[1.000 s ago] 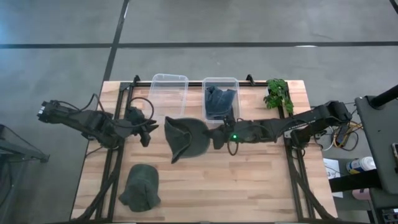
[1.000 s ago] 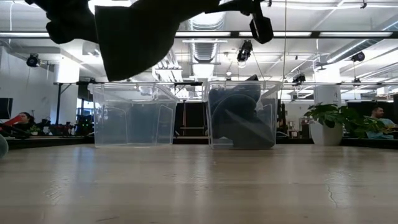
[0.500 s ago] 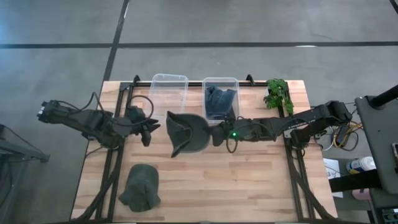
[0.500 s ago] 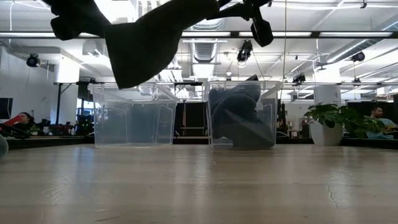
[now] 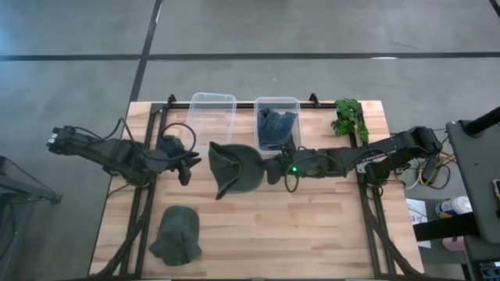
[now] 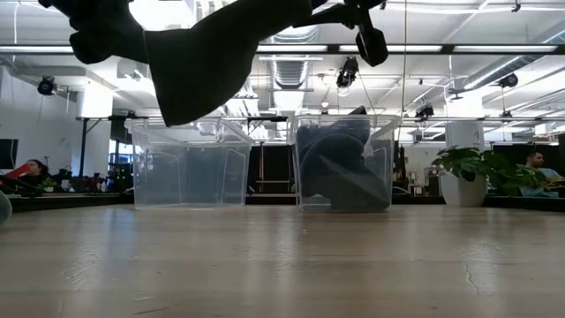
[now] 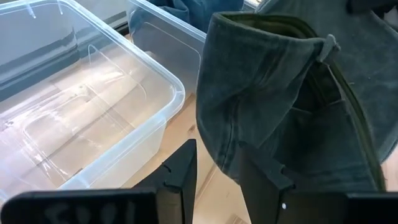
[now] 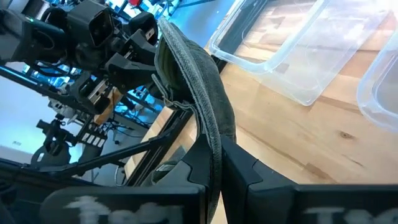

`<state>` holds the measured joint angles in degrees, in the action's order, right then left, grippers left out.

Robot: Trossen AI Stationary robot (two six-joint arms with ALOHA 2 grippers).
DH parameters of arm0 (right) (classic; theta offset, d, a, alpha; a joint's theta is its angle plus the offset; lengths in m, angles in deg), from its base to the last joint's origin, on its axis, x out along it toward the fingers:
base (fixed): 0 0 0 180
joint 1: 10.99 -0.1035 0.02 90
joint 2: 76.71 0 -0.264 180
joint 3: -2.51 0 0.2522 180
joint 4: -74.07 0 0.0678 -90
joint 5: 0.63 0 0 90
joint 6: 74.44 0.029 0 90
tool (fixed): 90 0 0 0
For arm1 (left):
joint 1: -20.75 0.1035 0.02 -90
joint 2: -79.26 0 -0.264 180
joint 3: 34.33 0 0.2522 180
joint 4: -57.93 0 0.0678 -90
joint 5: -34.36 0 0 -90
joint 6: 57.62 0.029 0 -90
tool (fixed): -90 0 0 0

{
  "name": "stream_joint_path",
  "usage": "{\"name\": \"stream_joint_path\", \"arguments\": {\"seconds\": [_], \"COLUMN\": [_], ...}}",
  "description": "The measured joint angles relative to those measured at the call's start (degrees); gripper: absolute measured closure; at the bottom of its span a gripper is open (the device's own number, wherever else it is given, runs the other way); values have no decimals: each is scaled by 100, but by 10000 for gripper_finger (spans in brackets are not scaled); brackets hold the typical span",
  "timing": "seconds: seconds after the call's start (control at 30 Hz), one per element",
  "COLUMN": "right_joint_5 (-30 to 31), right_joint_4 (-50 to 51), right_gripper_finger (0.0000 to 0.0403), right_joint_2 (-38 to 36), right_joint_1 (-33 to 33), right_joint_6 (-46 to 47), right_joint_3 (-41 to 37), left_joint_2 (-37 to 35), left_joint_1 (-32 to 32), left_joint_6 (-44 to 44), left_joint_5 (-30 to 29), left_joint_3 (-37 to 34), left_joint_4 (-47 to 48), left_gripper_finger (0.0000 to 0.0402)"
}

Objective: Pick & Place hat
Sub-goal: Put the top black cap into the left transparent bin

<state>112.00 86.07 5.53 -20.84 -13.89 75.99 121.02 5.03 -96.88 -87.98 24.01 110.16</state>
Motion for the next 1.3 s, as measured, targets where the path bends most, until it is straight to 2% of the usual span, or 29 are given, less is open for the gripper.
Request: {"name": "stream_joint_path", "arguments": {"seconds": [0.4, 0.8, 1.03, 1.2, 1.3], "right_joint_5": [133, -155, -168, 94, 204], "right_joint_4": [2, -44, 104, 785, 1233], "right_gripper_finger": [390, 390, 390, 390, 390], "right_joint_2": [-5, -11, 0, 153, 466], "right_joint_1": [0, 59, 182, 492, 652], "right_joint_6": [-541, -830, -1533, -2260, -2834], "right_joint_3": [-2, 32, 572, 1178, 1693], "left_joint_2": [0, 0, 0, 2, 2], "left_joint_1": [0, 0, 0, 4, 4], "left_joint_6": [0, 0, 0, 79, -276], "left_joint_5": [-4, -9, -9, -125, -157], "left_joint_3": [-2, -2, -2, -4, -4], "left_joint_4": [-5, -8, -8, -206, -557], "left_gripper_finger": [296, 296, 296, 296, 296]}}
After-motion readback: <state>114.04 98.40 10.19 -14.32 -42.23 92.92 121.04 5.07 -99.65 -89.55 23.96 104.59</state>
